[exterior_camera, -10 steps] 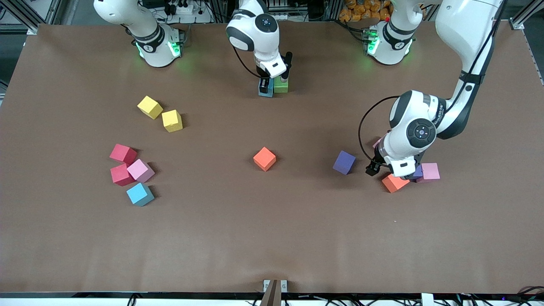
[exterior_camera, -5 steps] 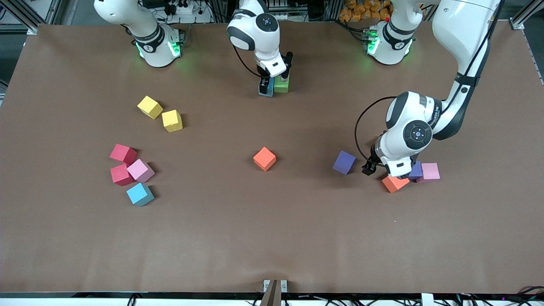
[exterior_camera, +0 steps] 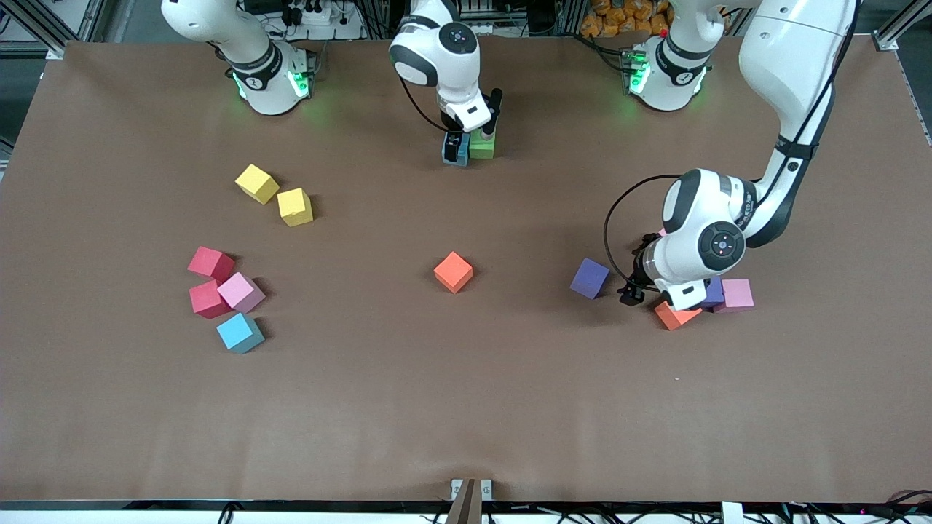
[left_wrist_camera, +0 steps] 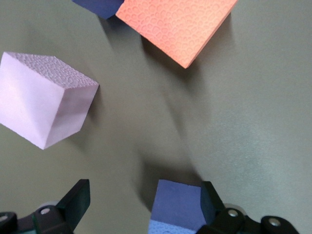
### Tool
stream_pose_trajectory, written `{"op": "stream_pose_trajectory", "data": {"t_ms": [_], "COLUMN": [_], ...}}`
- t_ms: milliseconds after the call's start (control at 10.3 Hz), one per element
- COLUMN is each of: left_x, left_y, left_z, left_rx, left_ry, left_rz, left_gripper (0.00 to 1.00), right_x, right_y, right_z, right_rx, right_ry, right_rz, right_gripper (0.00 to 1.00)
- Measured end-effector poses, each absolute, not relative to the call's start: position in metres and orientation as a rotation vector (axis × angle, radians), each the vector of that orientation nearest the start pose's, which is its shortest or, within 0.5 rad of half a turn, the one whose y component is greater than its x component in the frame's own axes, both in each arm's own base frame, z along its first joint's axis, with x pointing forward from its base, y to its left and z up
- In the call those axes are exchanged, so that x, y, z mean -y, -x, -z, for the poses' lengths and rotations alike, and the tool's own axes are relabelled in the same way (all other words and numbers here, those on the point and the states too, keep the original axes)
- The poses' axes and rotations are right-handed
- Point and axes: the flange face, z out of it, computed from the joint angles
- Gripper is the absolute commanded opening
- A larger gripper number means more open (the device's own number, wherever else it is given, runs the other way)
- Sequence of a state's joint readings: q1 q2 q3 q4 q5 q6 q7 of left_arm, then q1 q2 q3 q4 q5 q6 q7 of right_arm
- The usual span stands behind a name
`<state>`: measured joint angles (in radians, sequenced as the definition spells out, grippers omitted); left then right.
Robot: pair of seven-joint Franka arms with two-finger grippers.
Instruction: Form number 2 with 11 blocks
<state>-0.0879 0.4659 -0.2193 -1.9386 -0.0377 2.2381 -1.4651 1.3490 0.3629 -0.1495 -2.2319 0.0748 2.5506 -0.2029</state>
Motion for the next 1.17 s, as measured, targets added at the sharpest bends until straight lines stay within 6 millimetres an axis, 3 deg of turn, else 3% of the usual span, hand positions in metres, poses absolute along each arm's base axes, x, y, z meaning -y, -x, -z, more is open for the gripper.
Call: {"op": "stream_pose_trajectory", "data": {"t_ms": [291, 583, 680, 874, 1165], "left_x": [0.193, 0.197, 0.2, 0.21, 0.224], "left_y": [-0.58, -0.581, -0.58, -0.577, -0.576], "left_z": [-0.239, -0.24, -0.238, -0.234, -0.234], "left_rx": [1.806, 1.824, 1.826, 1.836, 1.846], "left_ry": [2.507, 2.496, 2.491, 2.478, 2.48], "left_rz": [-0.294, -0.291, -0.294, -0.306, -0.329], "left_gripper": [1.0, 1.0, 1.0, 1.0, 1.0], "right_x": [-0.504, -0.492, -0.484, -0.459, -0.393], "right_y": [-0.204, -0.227, -0.246, -0.304, -0.406], "right_z": [-0.225, -0.252, -0.265, -0.291, -0.316], "right_rx": [1.964, 1.906, 1.858, 1.717, 1.43], "right_ry": [2.485, 2.539, 2.576, 2.673, 2.832], "right_rz": [-0.057, -0.13, -0.167, -0.239, -0.294], "right_gripper": [1.0, 1.0, 1.0, 1.0, 1.0]}}
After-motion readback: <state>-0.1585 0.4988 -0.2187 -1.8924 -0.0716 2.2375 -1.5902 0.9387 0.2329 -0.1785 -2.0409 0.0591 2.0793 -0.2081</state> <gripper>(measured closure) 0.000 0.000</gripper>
